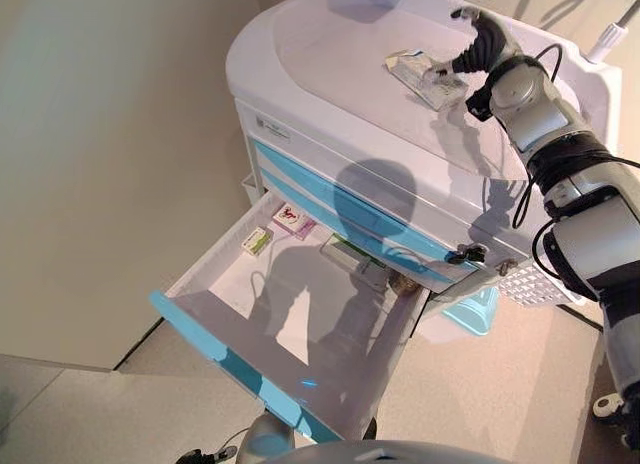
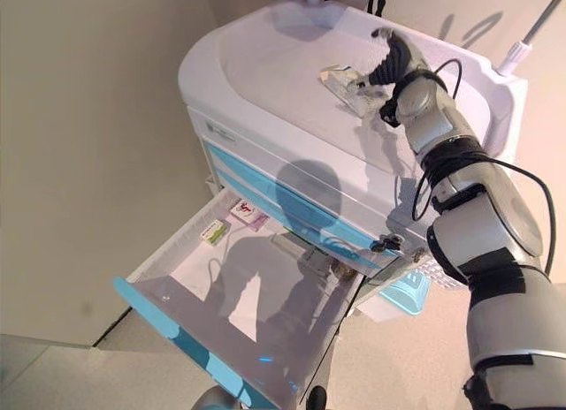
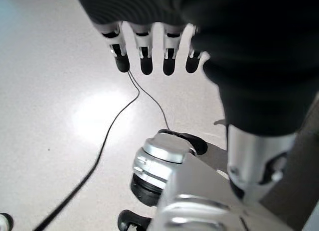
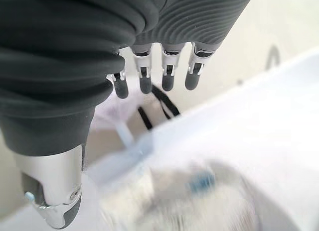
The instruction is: Open the drawer and pick up the medicine
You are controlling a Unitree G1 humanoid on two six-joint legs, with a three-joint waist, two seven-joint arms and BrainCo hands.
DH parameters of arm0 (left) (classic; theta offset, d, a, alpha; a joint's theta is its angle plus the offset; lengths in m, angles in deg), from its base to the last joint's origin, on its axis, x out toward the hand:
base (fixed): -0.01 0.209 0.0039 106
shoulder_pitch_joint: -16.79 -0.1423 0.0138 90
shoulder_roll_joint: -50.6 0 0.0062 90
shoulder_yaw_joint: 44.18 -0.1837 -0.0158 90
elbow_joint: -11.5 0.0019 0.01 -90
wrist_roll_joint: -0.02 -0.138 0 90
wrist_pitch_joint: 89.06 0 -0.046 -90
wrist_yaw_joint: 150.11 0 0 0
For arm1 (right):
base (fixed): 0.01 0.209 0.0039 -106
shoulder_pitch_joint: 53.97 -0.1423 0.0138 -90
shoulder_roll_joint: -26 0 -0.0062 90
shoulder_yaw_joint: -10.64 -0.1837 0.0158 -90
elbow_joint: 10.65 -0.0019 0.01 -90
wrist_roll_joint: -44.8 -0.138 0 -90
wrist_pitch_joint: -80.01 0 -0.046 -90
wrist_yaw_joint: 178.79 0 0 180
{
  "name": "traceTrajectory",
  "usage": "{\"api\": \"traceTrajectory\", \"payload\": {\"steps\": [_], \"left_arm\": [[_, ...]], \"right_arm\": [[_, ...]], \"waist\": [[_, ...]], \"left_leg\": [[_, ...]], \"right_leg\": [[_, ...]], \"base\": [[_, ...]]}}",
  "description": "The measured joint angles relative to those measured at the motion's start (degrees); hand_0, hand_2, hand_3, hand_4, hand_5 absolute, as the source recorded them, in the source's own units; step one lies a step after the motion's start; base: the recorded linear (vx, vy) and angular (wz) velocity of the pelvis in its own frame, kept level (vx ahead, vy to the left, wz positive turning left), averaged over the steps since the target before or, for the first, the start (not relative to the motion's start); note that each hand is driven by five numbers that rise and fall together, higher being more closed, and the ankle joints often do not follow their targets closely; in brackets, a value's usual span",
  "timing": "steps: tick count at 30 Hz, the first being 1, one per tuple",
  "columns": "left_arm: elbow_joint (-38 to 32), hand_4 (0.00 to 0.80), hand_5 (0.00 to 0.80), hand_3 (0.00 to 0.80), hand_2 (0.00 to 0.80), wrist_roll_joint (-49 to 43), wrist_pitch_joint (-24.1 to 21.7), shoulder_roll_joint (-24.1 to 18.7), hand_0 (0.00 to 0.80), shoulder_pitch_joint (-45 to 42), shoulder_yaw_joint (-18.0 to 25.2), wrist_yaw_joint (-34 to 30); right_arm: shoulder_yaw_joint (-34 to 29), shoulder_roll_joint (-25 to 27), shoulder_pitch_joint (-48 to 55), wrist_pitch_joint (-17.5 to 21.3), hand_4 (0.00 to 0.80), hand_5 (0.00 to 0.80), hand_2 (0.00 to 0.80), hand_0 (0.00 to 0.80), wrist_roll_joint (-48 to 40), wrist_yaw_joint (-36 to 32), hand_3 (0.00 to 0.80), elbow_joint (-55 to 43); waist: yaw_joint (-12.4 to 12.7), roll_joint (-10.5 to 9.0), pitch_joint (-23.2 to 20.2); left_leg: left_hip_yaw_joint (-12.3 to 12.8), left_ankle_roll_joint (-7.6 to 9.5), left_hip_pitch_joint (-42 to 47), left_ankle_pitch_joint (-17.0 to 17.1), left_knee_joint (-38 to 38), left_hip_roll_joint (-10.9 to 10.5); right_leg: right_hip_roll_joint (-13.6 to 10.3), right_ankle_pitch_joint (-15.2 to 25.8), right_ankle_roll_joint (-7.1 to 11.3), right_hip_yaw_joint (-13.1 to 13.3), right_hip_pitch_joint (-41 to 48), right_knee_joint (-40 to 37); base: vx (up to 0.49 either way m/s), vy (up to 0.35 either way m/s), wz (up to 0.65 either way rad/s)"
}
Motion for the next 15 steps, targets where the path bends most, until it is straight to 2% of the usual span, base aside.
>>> {"api": "traceTrajectory", "payload": {"steps": [3,4,6,7,8,9,10,12,13,15], "left_arm": [[-0.4,0.0,0.0,0.0,0.0,-0.1,0.0,0.1,0.0,-0.1,0.3,0.0],[-0.5,0.0,0.0,0.0,0.0,-0.1,0.0,0.2,0.0,-0.4,0.4,0.0],[-0.5,0.0,0.0,0.0,0.0,-0.2,0.1,0.5,0.0,-1.1,0.4,0.0],[-0.5,0.0,0.0,0.0,0.0,-0.8,0.0,0.6,0.0,-1.4,0.4,0.0],[-0.5,0.0,0.0,0.0,0.0,-2.0,0.1,0.9,0.0,-1.7,0.6,0.0],[-0.6,0.0,0.0,0.0,0.0,-2.3,0.1,1.1,0.0,-1.7,1.4,-0.1],[-0.7,0.0,0.0,0.0,0.0,-2.5,0.1,1.5,0.0,-2.0,2.4,0.0],[-0.6,0.0,0.0,0.0,0.0,-3.1,0.2,2.4,0.0,-2.7,2.7,-0.1],[-0.5,0.0,0.0,0.0,0.0,-4.1,0.3,2.9,0.0,-2.8,2.7,0.0],[-1.2,0.0,0.0,0.0,0.0,-4.6,0.3,3.4,0.0,-3.0,2.7,0.0]], "right_arm": [[-4.7,4.0,4.6,1.1,0.0,0.0,0.0,0.0,-1.8,1.4,0.0,-9.3],[-9.9,4.4,8.5,2.6,0.0,0.0,0.0,0.0,-3.9,2.1,0.0,-13.7],[-11.7,4.7,11.8,3.2,0.0,0.0,0.0,0.0,-7.2,2.6,0.0,-16.4],[-13.6,4.9,14.0,3.7,0.0,0.0,0.0,0.0,-8.7,2.8,0.0,-18.0],[-14.8,5.3,16.2,3.9,0.0,0.0,0.0,0.0,-9.9,3.2,0.0,-18.8],[-16.6,6.1,18.7,3.9,0.0,0.0,0.0,0.0,-10.7,3.3,0.0,-21.1],[-20.3,6.8,23.5,4.3,0.0,0.0,0.0,0.0,-12.0,3.7,0.0,-25.1],[-22.3,6.8,27.2,5.0,0.0,0.0,0.0,0.0,-13.3,4.6,0.0,-27.4],[-26.3,6.6,31.4,5.5,0.0,0.0,0.0,0.0,-14.4,5.1,0.0,-30.6],[-30.1,6.4,36.6,6.6,0.0,0.0,0.0,0.0,-15.6,6.3,0.0,-34.1]], "waist": [[-0.6,0.3,0.2],[-0.9,0.5,0.3],[-2.0,1.13,0.5],[-1.8,1.32,0.5],[-3.2,1.85,0.3],[-3.3,2.04,0.2],[-3.7,2.52,-0.1],[-4.4,3.36,-0.3],[-4.9,3.93,-0.7],[-5.7,4.54,-1.0]], "left_leg": [[0.5,0.02,1.0,-0.1,0.0,0.0],[1.6,0.18,1.7,-0.2,0.0,0.0],[2.6,0.39,3.0,-0.5,-0.1,0.0],[3.2,0.47,3.6,-0.7,-0.1,0.1],[3.3,0.48,3.7,-0.7,-0.1,0.1],[3.5,0.5,3.7,-0.7,-0.1,0.1],[3.8,0.53,3.9,-0.7,-0.1,0.1],[4.7,0.72,4.7,-0.8,-0.1,0.1],[4.7,0.8,4.9,-0.9,-0.1,0.1],[5.2,0.78,5.4,-1.1,-0.1,0.2]], "right_leg": [[-0.2,0.0,0.02,0.4,0.5,0.0],[-0.3,0.0,0.03,0.5,1.1,0.0],[-0.4,0.0,0.1,1.7,2.0,-0.1],[-0.4,0.0,0.13,1.9,2.1,-0.1],[-0.5,0.1,0.23,2.1,2.1,-0.1],[-0.5,0.1,0.24,2.3,2.1,-0.1],[-0.5,0.2,0.15,2.7,2.1,0.0],[-0.6,0.4,0.25,3.4,2.7,0.0],[-0.6,0.4,0.28,3.4,2.8,0.0],[-0.6,0.4,0.27,4.0,3.0,-0.1]], "base": [[0.013,0.012,-0.08],[0.012,0.003,-0.14],[0.009,0.004,-0.25],[0.001,0.0,-0.26],[0.0,0.003,-0.2],[-0.009,-0.005,-0.09],[-0.01,0.001,-0.14],[-0.007,-0.001,-0.19],[-0.004,-0.004,-0.1],[-0.014,-0.006,-0.09]]}}
